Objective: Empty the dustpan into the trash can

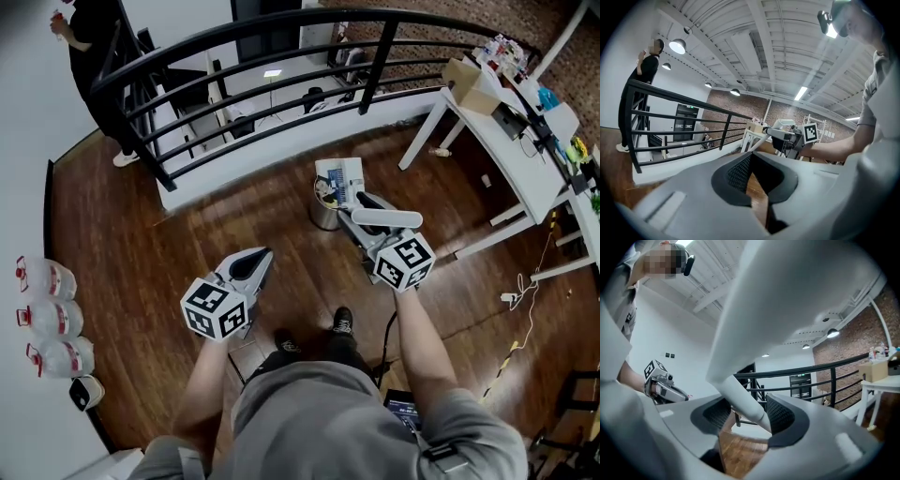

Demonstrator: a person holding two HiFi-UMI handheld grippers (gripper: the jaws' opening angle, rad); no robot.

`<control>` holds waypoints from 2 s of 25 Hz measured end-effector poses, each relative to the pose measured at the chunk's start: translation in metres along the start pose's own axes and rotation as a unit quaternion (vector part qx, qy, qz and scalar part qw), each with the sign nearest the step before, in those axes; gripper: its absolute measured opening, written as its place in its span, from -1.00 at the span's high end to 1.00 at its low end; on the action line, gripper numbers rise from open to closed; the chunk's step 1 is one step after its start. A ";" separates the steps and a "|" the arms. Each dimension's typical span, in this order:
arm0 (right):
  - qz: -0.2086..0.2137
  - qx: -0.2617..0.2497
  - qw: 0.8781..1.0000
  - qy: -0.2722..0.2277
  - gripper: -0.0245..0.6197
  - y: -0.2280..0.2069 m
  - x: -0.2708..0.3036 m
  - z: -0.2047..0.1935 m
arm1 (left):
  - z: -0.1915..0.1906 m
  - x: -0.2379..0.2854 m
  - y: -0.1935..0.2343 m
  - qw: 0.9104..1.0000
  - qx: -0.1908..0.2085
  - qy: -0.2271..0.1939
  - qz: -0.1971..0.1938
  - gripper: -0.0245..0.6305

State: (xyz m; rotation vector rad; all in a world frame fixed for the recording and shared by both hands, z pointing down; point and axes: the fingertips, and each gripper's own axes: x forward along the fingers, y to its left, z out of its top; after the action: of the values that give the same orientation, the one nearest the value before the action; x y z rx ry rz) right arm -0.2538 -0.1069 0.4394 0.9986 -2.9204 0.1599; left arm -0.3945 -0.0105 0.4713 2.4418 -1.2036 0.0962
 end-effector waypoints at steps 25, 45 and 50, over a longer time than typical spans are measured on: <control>-0.029 -0.051 0.998 0.037 0.30 0.005 -0.033 -0.036 | -0.018 0.012 -0.019 0.999 0.009 0.032 -0.035 0.91; -0.016 -0.060 0.997 0.050 0.31 0.016 -0.041 -0.044 | -0.035 0.024 -0.051 0.997 0.008 0.044 -0.062 0.91; -0.018 -0.061 0.997 0.045 0.31 0.009 -0.033 -0.035 | -0.031 0.014 -0.043 0.998 0.006 0.035 -0.047 0.91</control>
State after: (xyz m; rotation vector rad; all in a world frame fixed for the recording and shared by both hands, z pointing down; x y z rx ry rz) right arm -0.2328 -0.0764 0.4705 0.9982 -2.7912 0.0242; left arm -0.3492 0.0142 0.4884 2.4796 -1.0605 0.1598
